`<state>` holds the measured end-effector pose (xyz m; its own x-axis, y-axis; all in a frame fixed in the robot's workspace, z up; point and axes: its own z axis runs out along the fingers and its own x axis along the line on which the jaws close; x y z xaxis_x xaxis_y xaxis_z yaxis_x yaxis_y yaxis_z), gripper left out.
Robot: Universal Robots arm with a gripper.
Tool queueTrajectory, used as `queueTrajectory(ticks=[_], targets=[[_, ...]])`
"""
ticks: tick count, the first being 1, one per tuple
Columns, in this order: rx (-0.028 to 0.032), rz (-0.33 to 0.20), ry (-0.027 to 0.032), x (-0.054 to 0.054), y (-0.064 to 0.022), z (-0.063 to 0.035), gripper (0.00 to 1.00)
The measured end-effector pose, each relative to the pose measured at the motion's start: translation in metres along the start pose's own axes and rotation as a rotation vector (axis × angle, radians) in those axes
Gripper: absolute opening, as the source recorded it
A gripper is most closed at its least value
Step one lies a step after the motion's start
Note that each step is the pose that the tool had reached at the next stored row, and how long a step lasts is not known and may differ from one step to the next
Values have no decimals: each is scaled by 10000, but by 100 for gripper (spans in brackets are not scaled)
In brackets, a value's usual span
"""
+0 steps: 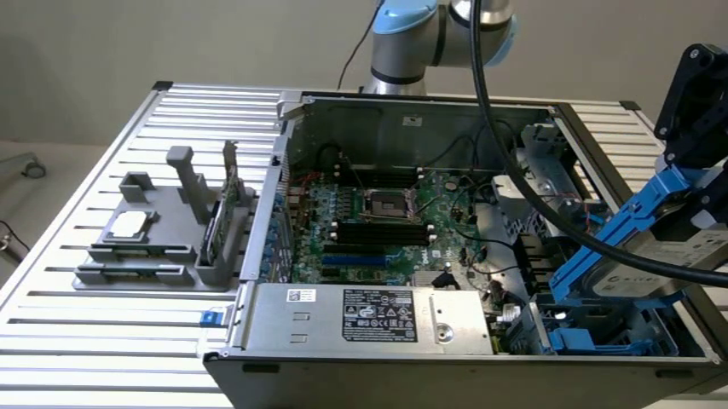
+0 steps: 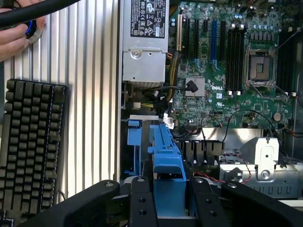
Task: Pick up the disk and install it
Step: 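Insert the disk into the insertion slot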
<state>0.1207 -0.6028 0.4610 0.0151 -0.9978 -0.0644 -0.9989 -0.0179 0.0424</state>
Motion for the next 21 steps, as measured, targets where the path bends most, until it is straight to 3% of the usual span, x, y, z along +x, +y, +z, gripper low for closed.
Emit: queueTrajectory(ticks=[2,4,7,9,21], targets=[[2,0,19,0,3,2,33],[42,1,66,0,11,9,33],[200,-8,105,0,54,16,33],[249,-12,105,2,89,19,33],[254,-16,111,36,101,77,33]])
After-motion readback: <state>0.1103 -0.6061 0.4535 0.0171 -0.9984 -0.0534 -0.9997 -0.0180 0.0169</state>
